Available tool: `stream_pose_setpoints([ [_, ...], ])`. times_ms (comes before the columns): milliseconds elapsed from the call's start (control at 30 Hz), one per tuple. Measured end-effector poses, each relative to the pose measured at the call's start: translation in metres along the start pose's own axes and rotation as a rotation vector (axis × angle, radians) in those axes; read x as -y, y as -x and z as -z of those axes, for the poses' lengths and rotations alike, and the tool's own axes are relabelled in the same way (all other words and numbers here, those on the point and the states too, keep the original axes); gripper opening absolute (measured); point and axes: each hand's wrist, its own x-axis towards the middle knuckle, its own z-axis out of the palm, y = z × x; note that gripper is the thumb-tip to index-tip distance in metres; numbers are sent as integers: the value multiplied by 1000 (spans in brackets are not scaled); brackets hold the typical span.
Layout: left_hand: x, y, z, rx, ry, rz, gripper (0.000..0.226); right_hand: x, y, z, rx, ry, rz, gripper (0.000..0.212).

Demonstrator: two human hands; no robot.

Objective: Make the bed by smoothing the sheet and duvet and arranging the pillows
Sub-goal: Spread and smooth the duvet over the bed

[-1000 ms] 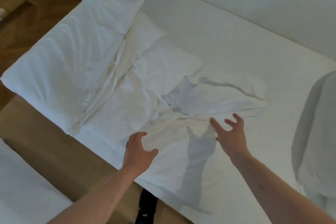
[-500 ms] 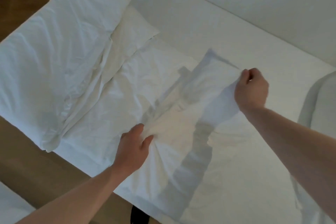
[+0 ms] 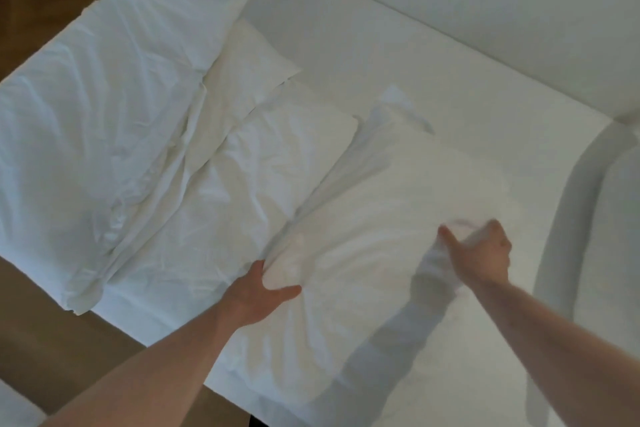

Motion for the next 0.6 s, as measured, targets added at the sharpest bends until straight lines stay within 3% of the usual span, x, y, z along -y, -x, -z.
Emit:
stream_pose_setpoints([
  [100, 10, -4, -1, 61, 93, -5, 118, -53, 20, -25, 115, -215, -317, 117],
  [167, 15, -6, 2, 94, 162, -30, 98, -74, 27, -39, 195, -327, -399, 132],
  [200, 15, -5, 4, 109, 167, -47, 84, -79, 29, -43, 230, -356, -412, 130],
  [267, 16, 0, 5, 110, 125, -107, 64, -77, 31, -45, 269, -424, -414, 105],
  [333, 18, 7, 9, 100, 122, -161, 49, -81, 25, -44, 200, -467, -431, 85],
  [400, 19, 17, 17, 69, 138, -187, 43, -89, 19, -32, 152, -481, -415, 80],
  [533, 14, 36, 37, 18, 68, -227, 37, -89, 24, 7, 259, -456, -316, 58],
  [600, 3, 50, 38, -9, 65, -274, 28, -84, 31, 27, 319, -483, -309, 67],
])
